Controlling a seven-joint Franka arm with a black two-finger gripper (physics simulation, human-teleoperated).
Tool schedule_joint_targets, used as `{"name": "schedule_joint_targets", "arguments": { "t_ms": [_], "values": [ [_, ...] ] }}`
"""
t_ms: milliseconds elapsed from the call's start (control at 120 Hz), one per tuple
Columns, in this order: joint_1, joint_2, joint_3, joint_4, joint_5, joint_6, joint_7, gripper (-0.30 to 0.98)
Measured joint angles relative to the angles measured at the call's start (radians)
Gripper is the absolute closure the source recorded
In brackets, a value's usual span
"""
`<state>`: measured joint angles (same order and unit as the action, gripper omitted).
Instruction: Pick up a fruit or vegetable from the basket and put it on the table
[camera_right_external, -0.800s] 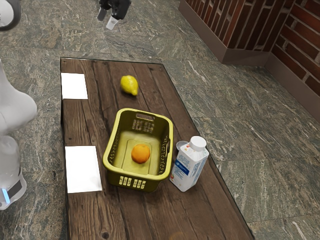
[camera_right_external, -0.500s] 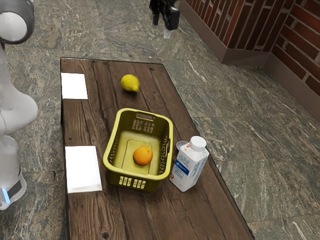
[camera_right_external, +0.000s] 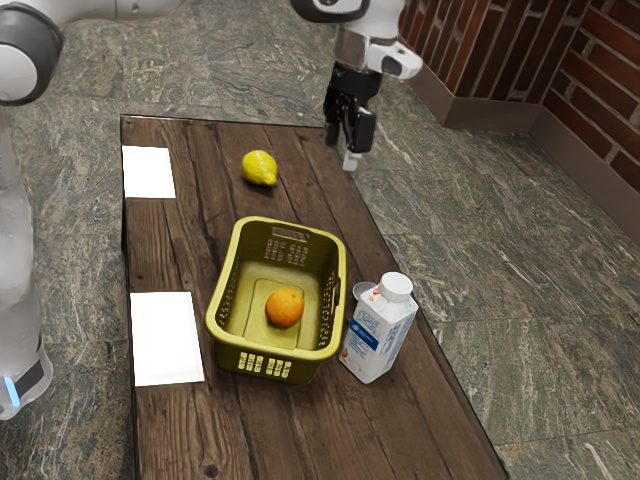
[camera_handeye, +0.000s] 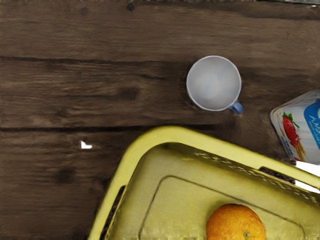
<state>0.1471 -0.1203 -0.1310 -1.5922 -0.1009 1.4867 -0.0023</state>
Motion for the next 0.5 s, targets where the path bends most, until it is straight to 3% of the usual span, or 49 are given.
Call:
{"name": "schedule_joint_targets", "arguments": {
  "t_ms": [50,117,208,500],
  "values": [
    [0.015,-0.050,-0.050,-0.051,0.014,0.001,0.013,0.02],
    [-0.134,-0.188,0.037,-0.287,0.021,0.092,0.026,0.02],
    [-0.259,-0.264,0.083,-0.490,0.025,0.227,0.038,0.02],
    [-0.354,-0.280,0.106,-0.753,-0.014,0.577,0.062,0.02]
  ]
}}
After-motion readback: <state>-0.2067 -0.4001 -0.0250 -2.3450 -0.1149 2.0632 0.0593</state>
